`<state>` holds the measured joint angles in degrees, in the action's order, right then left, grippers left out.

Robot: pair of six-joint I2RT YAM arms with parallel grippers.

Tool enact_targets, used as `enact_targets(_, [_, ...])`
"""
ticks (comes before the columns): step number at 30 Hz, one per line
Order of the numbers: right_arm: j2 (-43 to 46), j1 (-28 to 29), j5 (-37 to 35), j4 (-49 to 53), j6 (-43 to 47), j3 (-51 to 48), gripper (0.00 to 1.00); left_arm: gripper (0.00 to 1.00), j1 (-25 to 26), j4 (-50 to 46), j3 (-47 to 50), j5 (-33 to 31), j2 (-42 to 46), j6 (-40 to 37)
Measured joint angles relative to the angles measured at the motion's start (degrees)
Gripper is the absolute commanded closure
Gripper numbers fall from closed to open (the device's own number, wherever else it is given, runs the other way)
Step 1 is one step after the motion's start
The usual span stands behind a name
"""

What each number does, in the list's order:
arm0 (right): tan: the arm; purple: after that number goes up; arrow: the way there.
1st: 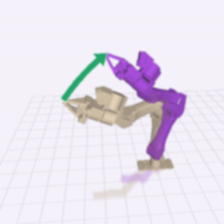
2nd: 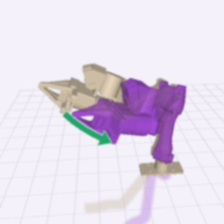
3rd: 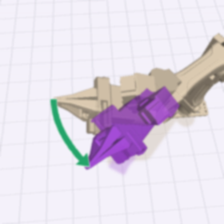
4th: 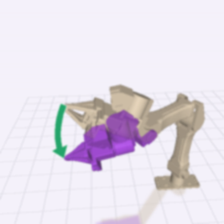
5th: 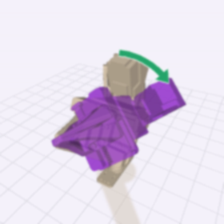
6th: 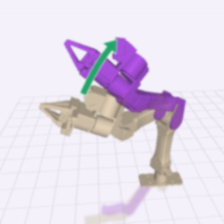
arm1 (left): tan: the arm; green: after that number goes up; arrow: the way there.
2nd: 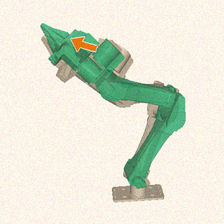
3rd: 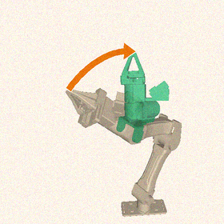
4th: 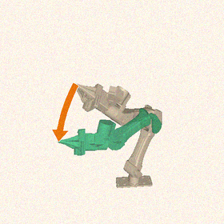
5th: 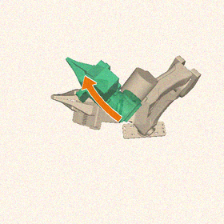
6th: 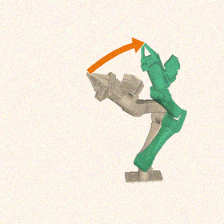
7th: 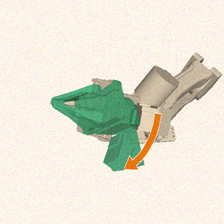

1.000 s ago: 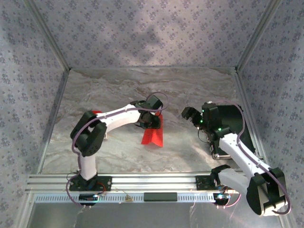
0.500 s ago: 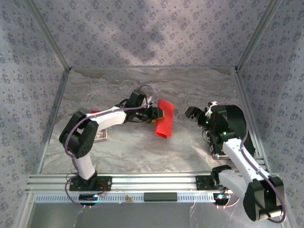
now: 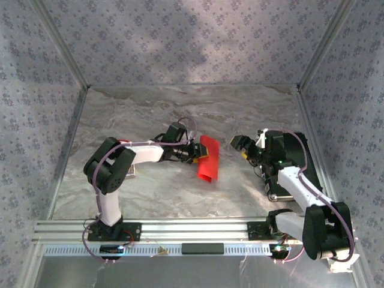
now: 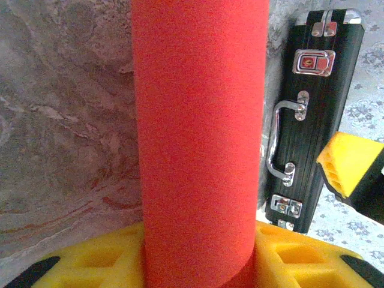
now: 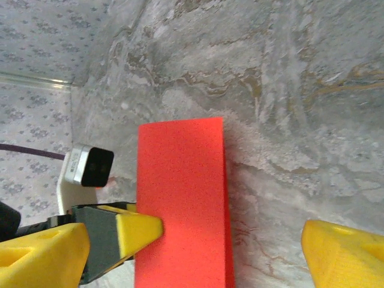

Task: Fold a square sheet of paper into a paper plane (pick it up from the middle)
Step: First fold the square sheet of paper in half at the center of the table.

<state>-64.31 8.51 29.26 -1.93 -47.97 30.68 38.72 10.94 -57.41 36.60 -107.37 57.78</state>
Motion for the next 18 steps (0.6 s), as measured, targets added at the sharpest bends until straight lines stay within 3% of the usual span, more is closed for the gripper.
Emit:
enact_targets(11, [-3.3, 3.6, 0.2, -1.3, -1.4, 0.0, 0.05, 0.56, 1.2, -1.4, 0.7, -4.8, -1.5, -0.4])
enact_targets(18, [-4.1, 4.8, -0.9, -1.5, -2.9, 0.0, 0.04, 0.43, 1.2, -3.5, 0.5, -6.6, -1.4, -3.5])
